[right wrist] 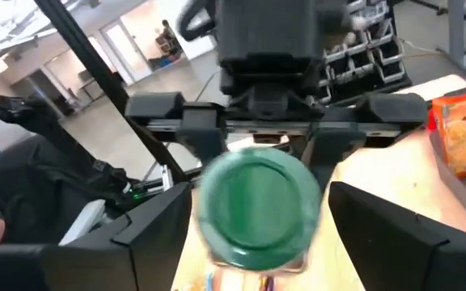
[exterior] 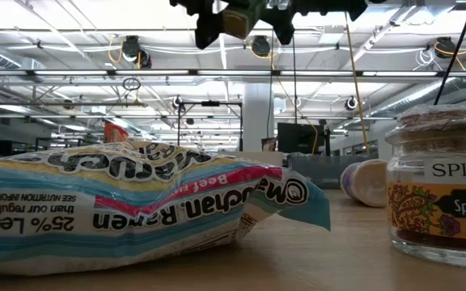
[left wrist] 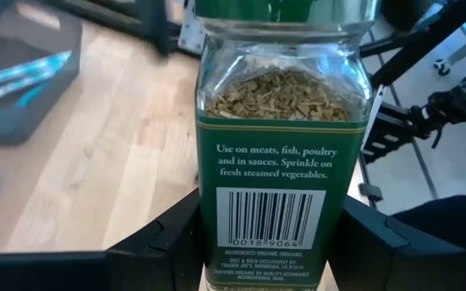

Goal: Pick & Place Food Item
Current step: Put the green seasoning bottle into the white bin

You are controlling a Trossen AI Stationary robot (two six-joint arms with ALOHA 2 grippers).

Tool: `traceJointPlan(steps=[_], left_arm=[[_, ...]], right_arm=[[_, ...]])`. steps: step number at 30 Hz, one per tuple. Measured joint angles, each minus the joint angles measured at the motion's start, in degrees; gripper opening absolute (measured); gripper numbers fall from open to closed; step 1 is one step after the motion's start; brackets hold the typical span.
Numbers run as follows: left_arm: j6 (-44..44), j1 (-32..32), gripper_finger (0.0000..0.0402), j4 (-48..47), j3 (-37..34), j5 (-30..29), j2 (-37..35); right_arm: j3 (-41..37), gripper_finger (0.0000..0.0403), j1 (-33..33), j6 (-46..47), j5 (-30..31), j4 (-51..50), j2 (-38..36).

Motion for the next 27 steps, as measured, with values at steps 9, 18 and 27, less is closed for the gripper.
traceJointPlan(steps=[9, 18, 27], left_arm=[[-1.5, 0.0, 0.0205, -1.4, 0.0, 0.9, 0.0], [-2.3, -0.8, 0.0205, -2.1, -0.1, 1.4, 1.4], [-2.4, -1.1, 0.0205, -2.1, -0.1, 1.3, 1.4]], right_arm=[[0.0, 0.0274, 0.2, -1.5, -0.1, -4.4, 0.3], [0.1, 0.0267, 1.4, -0.2, -1.8, -4.1, 2.4], [0.1, 0.0237, 1.5, -0.1, -3.2, -3.9, 2.9]])
